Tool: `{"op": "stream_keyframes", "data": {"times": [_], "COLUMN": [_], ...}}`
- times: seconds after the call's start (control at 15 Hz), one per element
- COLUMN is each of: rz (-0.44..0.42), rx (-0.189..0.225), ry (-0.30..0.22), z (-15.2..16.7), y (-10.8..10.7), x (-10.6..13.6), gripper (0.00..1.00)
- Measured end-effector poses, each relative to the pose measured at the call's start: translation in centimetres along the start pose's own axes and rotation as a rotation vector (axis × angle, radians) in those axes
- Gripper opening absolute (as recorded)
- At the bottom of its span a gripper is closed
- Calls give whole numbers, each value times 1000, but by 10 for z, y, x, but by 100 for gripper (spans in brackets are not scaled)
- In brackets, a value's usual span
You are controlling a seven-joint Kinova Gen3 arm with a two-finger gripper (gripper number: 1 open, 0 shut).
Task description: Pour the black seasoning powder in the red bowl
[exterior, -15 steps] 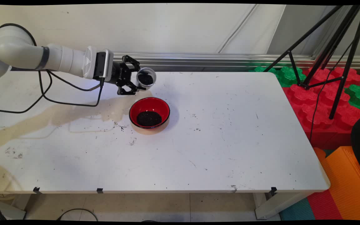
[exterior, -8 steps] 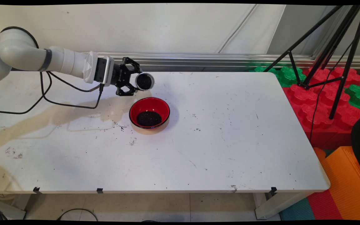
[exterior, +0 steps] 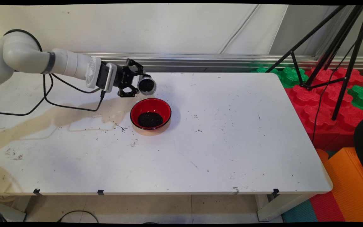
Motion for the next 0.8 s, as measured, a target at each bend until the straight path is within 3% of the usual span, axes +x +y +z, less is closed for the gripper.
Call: {"op": "stream_keyframes", "data": {"times": [0.8], "rz": [318], "rx": [43], "ry": [-28], "z": [4], "y": [-2], "x": [4], "gripper": [0]}}
